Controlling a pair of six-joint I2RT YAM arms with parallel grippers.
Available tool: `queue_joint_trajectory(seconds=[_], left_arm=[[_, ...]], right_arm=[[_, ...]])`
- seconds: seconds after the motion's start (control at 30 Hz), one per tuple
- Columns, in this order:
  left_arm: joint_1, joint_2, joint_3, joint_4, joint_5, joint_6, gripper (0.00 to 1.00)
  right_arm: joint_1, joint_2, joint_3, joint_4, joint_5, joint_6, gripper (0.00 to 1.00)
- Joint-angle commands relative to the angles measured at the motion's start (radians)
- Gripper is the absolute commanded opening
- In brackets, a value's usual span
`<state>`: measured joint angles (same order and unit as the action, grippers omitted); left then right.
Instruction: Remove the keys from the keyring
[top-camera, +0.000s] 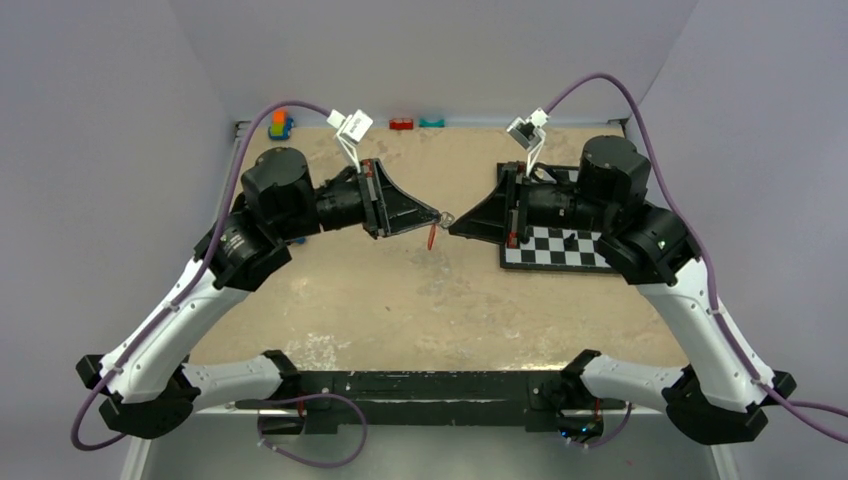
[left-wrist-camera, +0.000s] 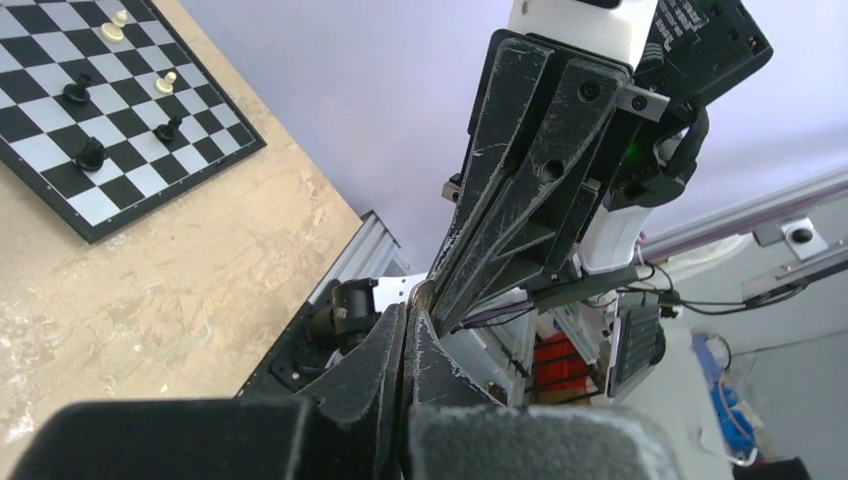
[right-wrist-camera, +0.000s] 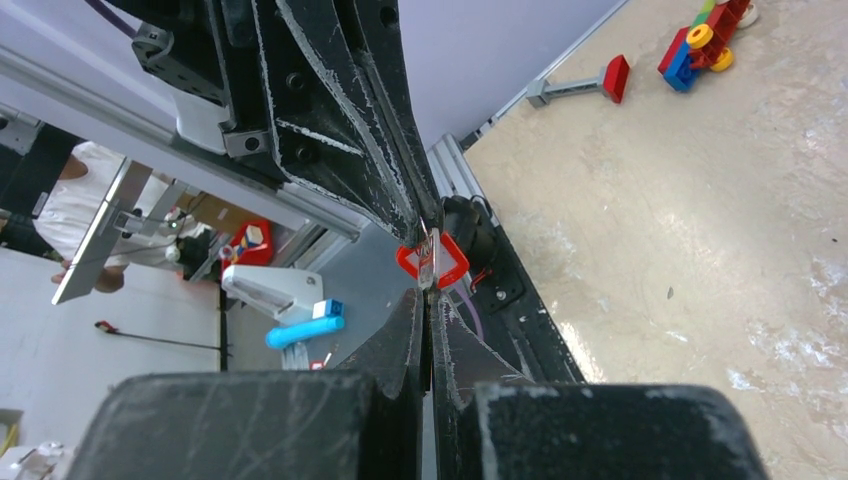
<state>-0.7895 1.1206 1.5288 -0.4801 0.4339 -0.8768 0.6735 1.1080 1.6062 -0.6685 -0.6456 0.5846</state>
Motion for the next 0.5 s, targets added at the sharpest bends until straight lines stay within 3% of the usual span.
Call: queue_joint_trajectory(seconds=[0.0, 0.47], left_arm=[[-0.012, -0.028, -0.054, 0.136, -0.132, -0.121, 0.00], [-0.037, -0.066, -0.139, 0.220, -0.278, -0.278, 0.00]], right_arm=[[0.008, 0.003, 0.019, 0.040, -0.032, 0.001, 0.00], [0.009, 0.004, -0.001, 0.067, -0.035, 0.010, 0.00]])
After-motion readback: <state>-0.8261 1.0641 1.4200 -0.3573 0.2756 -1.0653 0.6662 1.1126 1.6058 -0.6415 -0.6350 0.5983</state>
